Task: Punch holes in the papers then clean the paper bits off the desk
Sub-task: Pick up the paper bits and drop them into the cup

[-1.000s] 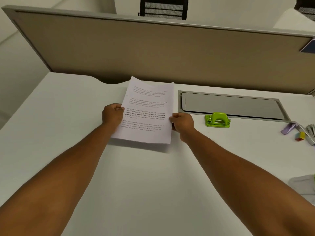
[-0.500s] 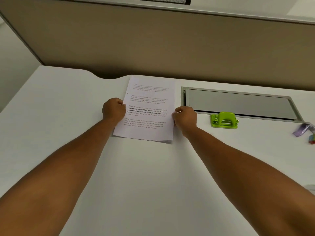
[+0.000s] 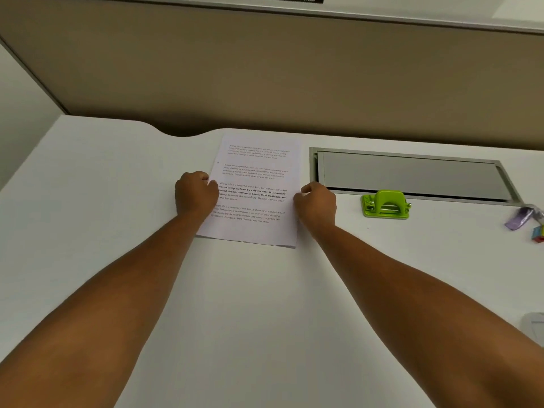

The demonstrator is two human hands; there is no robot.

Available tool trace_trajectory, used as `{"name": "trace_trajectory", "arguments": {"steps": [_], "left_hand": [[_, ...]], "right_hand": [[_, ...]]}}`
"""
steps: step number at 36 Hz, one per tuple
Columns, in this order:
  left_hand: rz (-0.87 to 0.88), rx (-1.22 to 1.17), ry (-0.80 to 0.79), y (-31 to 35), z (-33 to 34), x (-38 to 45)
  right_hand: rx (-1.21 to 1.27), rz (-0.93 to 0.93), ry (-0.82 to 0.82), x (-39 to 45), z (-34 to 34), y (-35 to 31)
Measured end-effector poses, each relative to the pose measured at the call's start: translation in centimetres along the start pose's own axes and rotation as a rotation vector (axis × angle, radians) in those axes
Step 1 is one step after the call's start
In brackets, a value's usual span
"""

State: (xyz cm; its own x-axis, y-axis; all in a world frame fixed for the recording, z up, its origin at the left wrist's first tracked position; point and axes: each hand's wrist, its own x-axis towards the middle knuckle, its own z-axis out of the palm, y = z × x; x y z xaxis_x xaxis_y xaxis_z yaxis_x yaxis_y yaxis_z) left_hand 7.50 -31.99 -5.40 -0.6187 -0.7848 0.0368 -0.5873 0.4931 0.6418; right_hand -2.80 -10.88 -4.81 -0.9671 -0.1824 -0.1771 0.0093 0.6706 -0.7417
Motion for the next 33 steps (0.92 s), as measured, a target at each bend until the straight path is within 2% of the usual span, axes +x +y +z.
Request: {"name": "trace_trajectory", "arguments": {"steps": [7,15,27,33], "left_hand": [[-0.037,0.053,0.064,0.2,0.2,-1.0],[0.109,0.029,0.125,0.8,0.3,-5.3],[0.449,-0.106,-0.099,6.2,2.1,-17.6],[0.619,-0.041,-0.293,8.1,4.0,-22.5]], "right_hand": [[0.003,-0.073,0.01,-1.4,-1.2,0.7],[-0.073,-0.179,0.007,-4.9,-4.9,2.1],[-0.263,-0.341,0.069,-12.0,-12.8,6.6],[-0.234,-0.291,0.185,-14.9,-16.8,10.9]]}}
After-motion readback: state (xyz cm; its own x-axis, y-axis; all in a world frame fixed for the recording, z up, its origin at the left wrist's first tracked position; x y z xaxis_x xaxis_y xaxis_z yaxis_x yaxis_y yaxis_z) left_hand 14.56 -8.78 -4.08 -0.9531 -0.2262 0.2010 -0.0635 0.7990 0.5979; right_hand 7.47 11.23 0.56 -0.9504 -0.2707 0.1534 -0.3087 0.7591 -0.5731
